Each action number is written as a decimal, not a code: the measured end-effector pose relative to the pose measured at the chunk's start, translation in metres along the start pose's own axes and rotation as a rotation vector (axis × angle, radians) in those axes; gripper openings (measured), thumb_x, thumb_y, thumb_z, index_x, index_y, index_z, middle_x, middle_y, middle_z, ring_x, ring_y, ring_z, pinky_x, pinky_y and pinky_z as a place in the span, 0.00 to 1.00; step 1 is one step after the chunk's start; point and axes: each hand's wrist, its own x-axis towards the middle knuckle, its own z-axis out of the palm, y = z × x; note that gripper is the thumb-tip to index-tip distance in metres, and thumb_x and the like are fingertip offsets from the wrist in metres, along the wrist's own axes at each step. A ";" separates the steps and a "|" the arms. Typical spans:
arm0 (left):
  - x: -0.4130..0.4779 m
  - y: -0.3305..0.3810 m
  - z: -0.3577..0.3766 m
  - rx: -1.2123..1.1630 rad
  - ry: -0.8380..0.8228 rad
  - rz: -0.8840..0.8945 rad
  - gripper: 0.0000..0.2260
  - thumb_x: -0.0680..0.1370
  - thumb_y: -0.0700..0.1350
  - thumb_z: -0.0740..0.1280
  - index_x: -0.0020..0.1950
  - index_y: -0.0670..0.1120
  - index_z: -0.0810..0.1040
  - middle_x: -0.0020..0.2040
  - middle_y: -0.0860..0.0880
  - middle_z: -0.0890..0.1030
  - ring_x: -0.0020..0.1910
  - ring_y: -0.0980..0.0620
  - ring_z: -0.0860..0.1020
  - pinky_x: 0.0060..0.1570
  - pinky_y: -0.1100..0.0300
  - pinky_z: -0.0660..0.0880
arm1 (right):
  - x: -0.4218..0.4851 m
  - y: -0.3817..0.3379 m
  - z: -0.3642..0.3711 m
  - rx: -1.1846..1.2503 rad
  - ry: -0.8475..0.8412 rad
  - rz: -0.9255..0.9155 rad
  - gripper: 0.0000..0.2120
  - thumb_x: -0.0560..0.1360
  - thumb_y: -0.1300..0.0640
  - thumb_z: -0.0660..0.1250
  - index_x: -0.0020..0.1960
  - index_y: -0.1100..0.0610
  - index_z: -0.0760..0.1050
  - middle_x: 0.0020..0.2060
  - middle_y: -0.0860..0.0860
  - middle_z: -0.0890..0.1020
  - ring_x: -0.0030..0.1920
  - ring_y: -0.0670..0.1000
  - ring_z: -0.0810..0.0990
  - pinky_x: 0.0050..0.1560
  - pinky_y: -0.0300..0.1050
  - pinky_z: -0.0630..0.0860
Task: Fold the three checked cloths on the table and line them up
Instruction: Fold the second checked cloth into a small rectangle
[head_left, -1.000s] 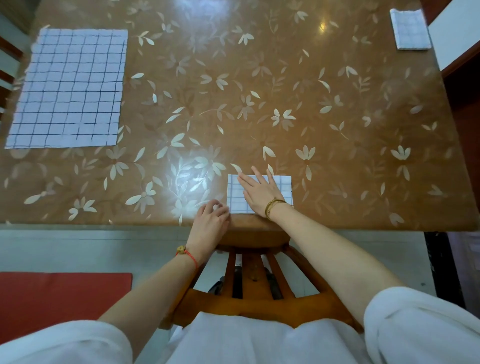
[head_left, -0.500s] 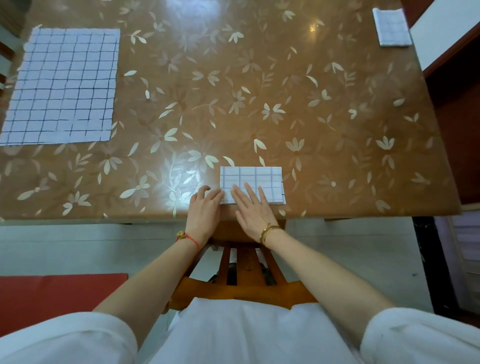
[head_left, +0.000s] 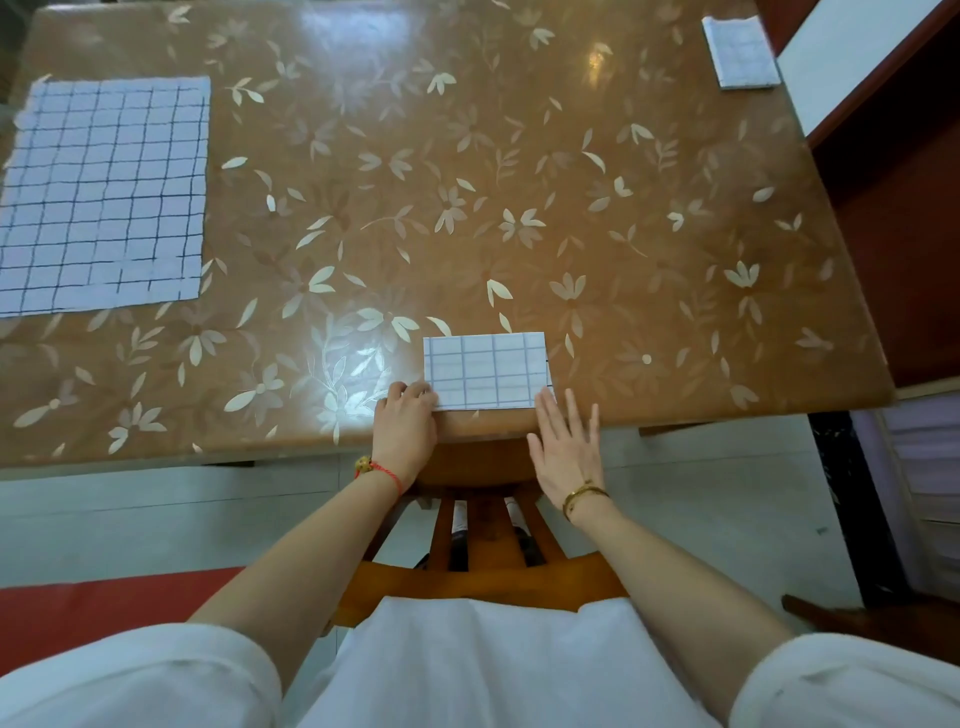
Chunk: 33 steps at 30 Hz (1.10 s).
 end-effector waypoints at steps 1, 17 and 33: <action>0.002 0.000 0.001 -0.038 0.000 -0.017 0.14 0.78 0.37 0.59 0.58 0.45 0.81 0.64 0.49 0.78 0.61 0.44 0.70 0.54 0.51 0.71 | 0.000 0.004 0.000 0.007 0.021 0.024 0.29 0.80 0.43 0.36 0.78 0.54 0.45 0.78 0.49 0.48 0.78 0.56 0.46 0.76 0.64 0.42; 0.073 -0.002 -0.018 -0.459 0.033 -0.125 0.19 0.78 0.40 0.64 0.69 0.44 0.71 0.67 0.40 0.69 0.63 0.41 0.71 0.55 0.54 0.70 | 0.117 0.000 -0.070 0.608 0.135 0.215 0.19 0.76 0.61 0.65 0.66 0.56 0.71 0.61 0.56 0.69 0.64 0.55 0.67 0.61 0.44 0.67; 0.104 -0.007 -0.025 -0.329 -0.096 -0.120 0.12 0.72 0.35 0.69 0.54 0.45 0.77 0.57 0.44 0.71 0.58 0.44 0.69 0.52 0.55 0.71 | 0.148 0.017 -0.072 0.362 -0.005 0.083 0.03 0.74 0.61 0.65 0.46 0.57 0.71 0.54 0.53 0.67 0.58 0.55 0.66 0.59 0.47 0.71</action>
